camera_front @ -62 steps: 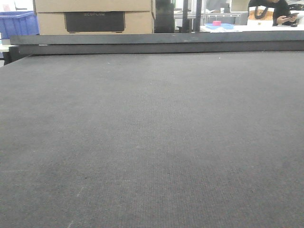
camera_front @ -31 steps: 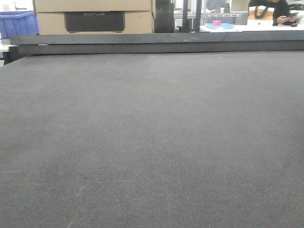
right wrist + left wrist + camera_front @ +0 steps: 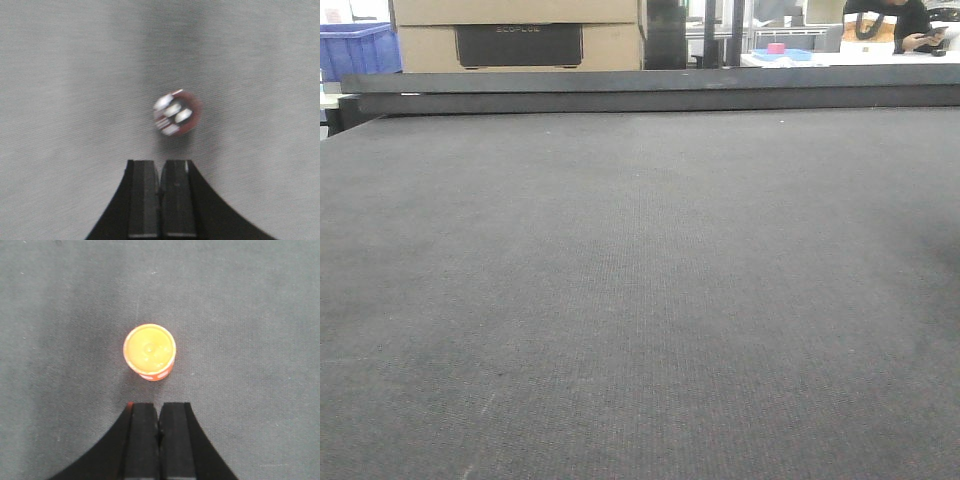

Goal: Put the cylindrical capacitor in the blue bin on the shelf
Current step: 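Close the right gripper around the brown capacitor and lift it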

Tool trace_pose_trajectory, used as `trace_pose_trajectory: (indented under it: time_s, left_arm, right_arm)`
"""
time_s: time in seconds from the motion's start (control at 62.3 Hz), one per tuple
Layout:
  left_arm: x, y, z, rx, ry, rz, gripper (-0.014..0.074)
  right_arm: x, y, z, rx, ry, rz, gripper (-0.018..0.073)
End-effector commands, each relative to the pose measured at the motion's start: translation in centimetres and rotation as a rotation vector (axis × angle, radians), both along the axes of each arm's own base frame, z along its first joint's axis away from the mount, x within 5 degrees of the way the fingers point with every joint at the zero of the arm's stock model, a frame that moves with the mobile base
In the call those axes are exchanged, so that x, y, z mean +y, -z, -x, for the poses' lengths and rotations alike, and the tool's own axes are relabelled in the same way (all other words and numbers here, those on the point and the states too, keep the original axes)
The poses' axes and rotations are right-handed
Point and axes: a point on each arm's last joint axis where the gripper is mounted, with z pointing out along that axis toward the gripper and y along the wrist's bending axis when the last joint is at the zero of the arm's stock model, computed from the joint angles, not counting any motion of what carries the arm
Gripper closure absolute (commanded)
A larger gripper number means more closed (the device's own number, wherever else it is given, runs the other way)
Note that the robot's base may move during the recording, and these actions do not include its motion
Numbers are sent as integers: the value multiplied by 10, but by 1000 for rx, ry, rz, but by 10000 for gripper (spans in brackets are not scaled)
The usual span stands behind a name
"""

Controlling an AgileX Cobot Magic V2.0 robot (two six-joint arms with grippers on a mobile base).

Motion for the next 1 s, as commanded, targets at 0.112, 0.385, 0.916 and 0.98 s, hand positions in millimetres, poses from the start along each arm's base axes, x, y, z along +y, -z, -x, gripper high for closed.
trace_pose_trajectory:
  time_s: [0.112,0.385,0.916,0.98]
  left_arm:
    - [-1,-4,0,-13,-7,19,708]
    - [-1,-4,0,-12,-7,25,708]
    - [-1,-4,0,-12,-7,25,708]
    - [-1,-2,0,-8,-7,25,708]
  right_arm:
    - [-1,19,-23,89,1,54,727]
    - [1,25,-29,86,6,38,288]
    - [3,48,-47,88,7,36,181]
    - [3,48,-48,73,10,32,183]
